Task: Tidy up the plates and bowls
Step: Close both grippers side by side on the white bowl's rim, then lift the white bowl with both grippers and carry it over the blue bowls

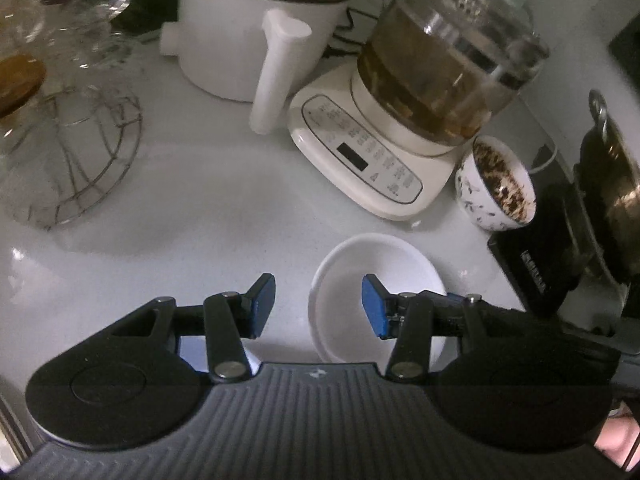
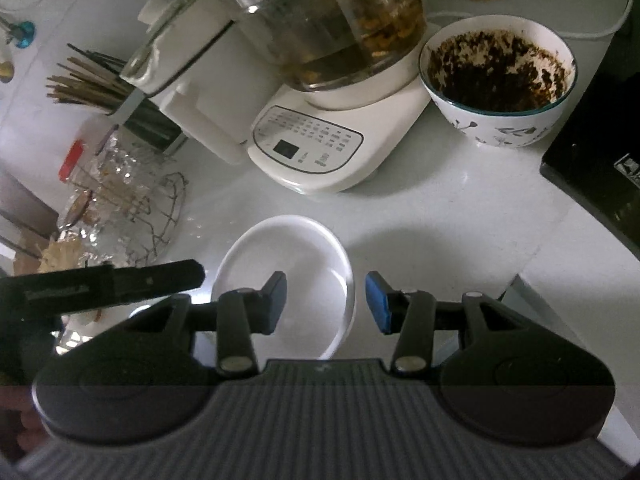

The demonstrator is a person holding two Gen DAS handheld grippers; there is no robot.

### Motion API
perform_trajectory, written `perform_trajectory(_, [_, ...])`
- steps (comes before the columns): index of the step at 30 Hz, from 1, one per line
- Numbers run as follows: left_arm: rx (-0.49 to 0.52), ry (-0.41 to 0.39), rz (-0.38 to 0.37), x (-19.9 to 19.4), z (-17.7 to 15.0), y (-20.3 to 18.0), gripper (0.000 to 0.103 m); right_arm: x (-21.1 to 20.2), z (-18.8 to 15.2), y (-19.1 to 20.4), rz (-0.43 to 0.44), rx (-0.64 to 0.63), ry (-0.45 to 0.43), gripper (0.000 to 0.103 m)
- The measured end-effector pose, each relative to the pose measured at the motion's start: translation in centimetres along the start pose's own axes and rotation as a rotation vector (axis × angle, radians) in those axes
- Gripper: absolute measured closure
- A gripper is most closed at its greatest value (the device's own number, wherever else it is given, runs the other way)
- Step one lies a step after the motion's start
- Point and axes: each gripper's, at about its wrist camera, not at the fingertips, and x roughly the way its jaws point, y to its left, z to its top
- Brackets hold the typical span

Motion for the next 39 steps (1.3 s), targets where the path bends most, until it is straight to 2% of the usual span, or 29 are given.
perform_trajectory(5, [0.026,0.059,0.001,1.8,0.5,0.4,0.051,0.9,0.1,0.2,-0.014,0.014,0.01,0.056])
perform_trajectory(11, [0.019,0.09,-0.014,2.9,0.7,0.7,0.069,2.1,0.1,-0.5,-0.023,0.067,0.034,0.062])
perform_trajectory(12, [0.016,0.091,-0.017,3.1,0.7,0.8,0.073,2.2,0.0,-0.6,-0.023,0.071,0.038,0.067])
perform_trajectory(16, [0.011,0.093,-0.024,3.4,0.9,0.9,0.084,2.5,-0.1,-0.6,-0.028,0.076,0.044,0.071])
perform_trajectory(17, [0.009,0.092,-0.03,3.5,0.9,0.9,0.088,2.6,-0.2,-0.5,-0.026,0.075,0.045,0.076])
perform_trajectory(18, [0.01,0.093,-0.033,3.5,0.9,0.8,0.09,2.6,-0.2,-0.3,-0.028,0.071,0.045,0.077])
perform_trajectory(28, [0.008,0.071,-0.058,2.8,0.4,0.7,0.091,2.1,-0.4,-0.1,-0.022,0.057,0.03,0.08])
perform_trajectory(31, [0.015,0.042,-0.048,1.7,0.3,0.3,0.091,1.3,-0.4,0.4,-0.018,0.036,0.011,0.08])
perform_trajectory(39, [0.005,0.027,-0.042,-0.3,-0.2,-1.0,0.091,-1.3,0.2,0.8,-0.01,0.015,-0.027,0.079])
